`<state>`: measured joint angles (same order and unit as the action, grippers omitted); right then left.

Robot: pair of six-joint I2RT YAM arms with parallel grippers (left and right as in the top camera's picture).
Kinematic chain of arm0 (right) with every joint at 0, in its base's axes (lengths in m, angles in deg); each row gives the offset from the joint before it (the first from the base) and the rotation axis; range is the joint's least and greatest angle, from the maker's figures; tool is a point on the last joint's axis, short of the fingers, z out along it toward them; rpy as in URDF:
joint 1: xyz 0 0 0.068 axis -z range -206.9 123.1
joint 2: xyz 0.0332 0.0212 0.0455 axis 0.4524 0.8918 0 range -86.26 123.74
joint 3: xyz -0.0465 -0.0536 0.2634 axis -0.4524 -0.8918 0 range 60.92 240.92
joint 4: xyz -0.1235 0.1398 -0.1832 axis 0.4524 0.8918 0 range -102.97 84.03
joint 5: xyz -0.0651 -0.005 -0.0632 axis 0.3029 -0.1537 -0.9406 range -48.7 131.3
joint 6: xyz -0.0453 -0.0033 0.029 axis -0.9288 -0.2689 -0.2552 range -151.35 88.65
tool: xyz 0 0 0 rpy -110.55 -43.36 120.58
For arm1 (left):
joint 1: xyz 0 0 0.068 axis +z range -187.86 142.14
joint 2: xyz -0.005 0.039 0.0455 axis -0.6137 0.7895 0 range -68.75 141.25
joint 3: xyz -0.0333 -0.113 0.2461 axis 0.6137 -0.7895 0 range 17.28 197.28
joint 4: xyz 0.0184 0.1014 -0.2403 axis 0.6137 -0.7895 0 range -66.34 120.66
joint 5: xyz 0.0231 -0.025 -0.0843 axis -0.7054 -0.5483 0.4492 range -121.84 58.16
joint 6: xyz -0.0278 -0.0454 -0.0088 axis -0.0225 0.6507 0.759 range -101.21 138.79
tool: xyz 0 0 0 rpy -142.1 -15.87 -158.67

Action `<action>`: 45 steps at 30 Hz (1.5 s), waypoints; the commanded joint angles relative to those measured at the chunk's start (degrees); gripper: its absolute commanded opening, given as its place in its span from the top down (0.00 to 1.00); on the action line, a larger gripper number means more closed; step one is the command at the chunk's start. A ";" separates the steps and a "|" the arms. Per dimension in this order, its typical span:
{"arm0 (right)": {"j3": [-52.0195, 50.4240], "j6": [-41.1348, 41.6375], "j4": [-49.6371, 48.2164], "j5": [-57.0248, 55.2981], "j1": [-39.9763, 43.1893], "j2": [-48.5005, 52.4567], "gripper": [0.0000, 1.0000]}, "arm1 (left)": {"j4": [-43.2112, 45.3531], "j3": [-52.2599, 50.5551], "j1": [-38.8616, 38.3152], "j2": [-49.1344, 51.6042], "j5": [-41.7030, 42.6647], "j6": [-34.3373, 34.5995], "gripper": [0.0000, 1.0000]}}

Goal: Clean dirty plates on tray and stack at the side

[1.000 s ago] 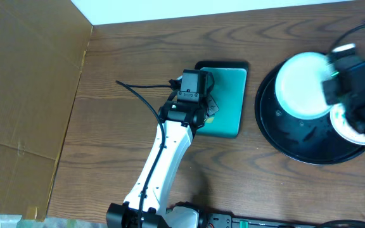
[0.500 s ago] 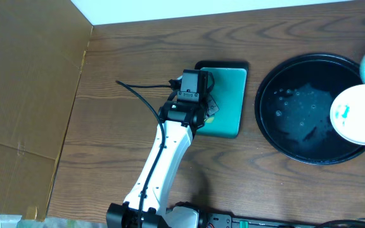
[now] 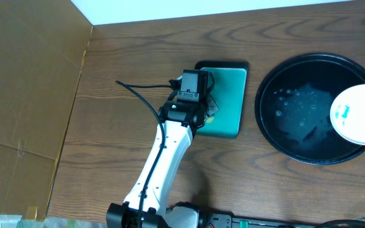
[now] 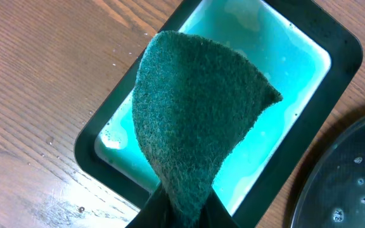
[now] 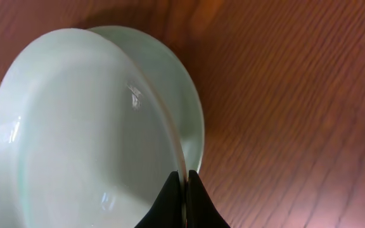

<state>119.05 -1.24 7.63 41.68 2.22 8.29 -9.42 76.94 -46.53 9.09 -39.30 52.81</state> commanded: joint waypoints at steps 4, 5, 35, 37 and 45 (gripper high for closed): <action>0.26 0.42 -2.45 -2.82 0.07 2.21 0.38 | 0.04 0.02 0.28 -0.39 -0.70 -0.98 0.93; 0.28 -0.83 -2.49 -3.37 0.09 1.86 0.15 | 0.04 0.02 0.28 -0.39 -0.70 -0.98 0.93; 0.20 -16.24 21.42 -1.77 -20.61 -6.03 0.22 | 0.15 0.02 0.28 -0.39 -0.68 -0.76 0.93; 0.20 -16.24 20.28 -1.86 -20.59 -4.26 0.23 | 0.15 0.02 0.28 -0.39 -0.68 -0.76 0.93; 0.20 -17.18 16.70 -1.38 -20.59 0.44 0.43 | 0.28 0.02 0.28 -0.39 -0.68 -0.76 0.93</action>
<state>119.12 -17.68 24.92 41.25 -18.04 7.67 -9.35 76.92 -46.53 9.09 -39.30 52.81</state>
